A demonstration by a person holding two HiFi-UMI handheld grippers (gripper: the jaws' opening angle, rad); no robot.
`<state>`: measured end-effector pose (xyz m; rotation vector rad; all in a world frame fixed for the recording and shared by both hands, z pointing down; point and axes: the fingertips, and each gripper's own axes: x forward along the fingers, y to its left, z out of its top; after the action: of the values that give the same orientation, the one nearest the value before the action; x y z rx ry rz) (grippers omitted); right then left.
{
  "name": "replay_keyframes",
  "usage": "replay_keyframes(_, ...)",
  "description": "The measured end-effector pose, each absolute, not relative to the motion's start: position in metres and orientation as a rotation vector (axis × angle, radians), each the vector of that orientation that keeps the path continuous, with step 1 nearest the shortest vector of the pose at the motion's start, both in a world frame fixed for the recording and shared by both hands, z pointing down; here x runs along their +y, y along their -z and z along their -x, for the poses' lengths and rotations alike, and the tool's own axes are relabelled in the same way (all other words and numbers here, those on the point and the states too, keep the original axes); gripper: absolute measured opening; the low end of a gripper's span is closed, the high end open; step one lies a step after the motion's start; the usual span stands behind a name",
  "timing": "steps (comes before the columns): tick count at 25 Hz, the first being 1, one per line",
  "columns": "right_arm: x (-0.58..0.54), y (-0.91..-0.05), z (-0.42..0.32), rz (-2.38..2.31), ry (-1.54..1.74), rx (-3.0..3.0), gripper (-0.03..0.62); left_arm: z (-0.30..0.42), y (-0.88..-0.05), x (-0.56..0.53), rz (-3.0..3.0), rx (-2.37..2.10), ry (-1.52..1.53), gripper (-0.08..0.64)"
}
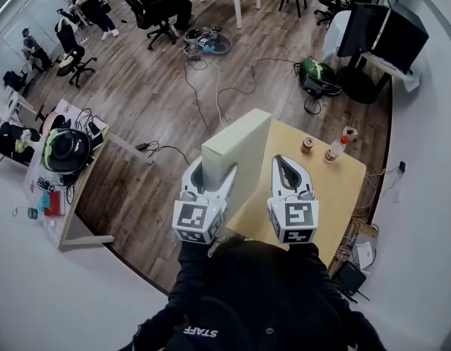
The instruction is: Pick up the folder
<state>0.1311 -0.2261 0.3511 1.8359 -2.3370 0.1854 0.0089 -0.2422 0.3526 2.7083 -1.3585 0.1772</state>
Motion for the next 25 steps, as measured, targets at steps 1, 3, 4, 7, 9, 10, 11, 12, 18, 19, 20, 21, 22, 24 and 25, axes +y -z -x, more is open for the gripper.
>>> replay_keyframes(1,-0.226,-0.351,-0.131,-1.836,-0.181,-2.339,0.021,-0.01,-0.351,-0.241,-2.714,-1.369,-0.18,0.307)
replay_keyframes(3,-0.225,-0.35,-0.131,-1.838,-0.175,-2.34,0.021,-0.011,-0.347,-0.239,-2.725,-1.386,-0.183,0.307)
replay_keyframes(4,-0.225,-0.35,-0.13,-1.838,-0.174,-2.34,0.021,-0.011,-0.345,-0.238,-2.729,-1.393,-0.183,0.307)
replay_keyframes(7,-0.226,-0.35,-0.126,-1.831,-0.17,-2.346,0.021,-0.008,-0.341,-0.235,-2.729,-1.415,-0.179,0.307)
replay_keyframes(9,-0.226,-0.35,-0.125,-1.827,-0.171,-2.351,0.021,-0.005,-0.342,-0.234,-2.727,-1.424,-0.175,0.307)
replay_keyframes(10,-0.226,-0.35,-0.124,-1.824,-0.171,-2.353,0.021,-0.004,-0.343,-0.233,-2.723,-1.426,-0.173,0.308)
replay_keyframes(11,-0.226,-0.35,-0.122,-1.821,-0.171,-2.355,0.021,-0.002,-0.343,-0.232,-2.717,-1.428,-0.171,0.307)
replay_keyframes(12,-0.225,-0.349,-0.121,-1.817,-0.17,-2.357,0.021,0.0,-0.343,-0.232,-2.711,-1.436,-0.168,0.308)
replay_keyframes(18,-0.22,-0.353,-0.12,-1.809,-0.174,-2.356,0.021,0.002,-0.341,-0.227,-2.702,-1.461,-0.175,0.308)
replay_keyframes(19,-0.22,-0.354,-0.12,-1.809,-0.175,-2.354,0.021,0.002,-0.342,-0.226,-2.7,-1.463,-0.178,0.308)
replay_keyframes(20,-0.22,-0.355,-0.12,-1.81,-0.176,-2.352,0.021,0.003,-0.342,-0.226,-2.699,-1.467,-0.182,0.307)
replay_keyframes(21,-0.219,-0.355,-0.121,-1.812,-0.177,-2.351,0.021,0.004,-0.342,-0.226,-2.697,-1.471,-0.186,0.307)
replay_keyframes(22,-0.22,-0.355,-0.12,-1.814,-0.177,-2.35,0.021,0.005,-0.343,-0.226,-2.694,-1.474,-0.19,0.308)
replay_keyframes(24,-0.22,-0.354,-0.12,-1.818,-0.179,-2.349,0.021,0.006,-0.344,-0.227,-2.692,-1.477,-0.197,0.308)
replay_keyframes(25,-0.22,-0.354,-0.12,-1.821,-0.178,-2.347,0.021,0.006,-0.344,-0.227,-2.692,-1.476,-0.2,0.307)
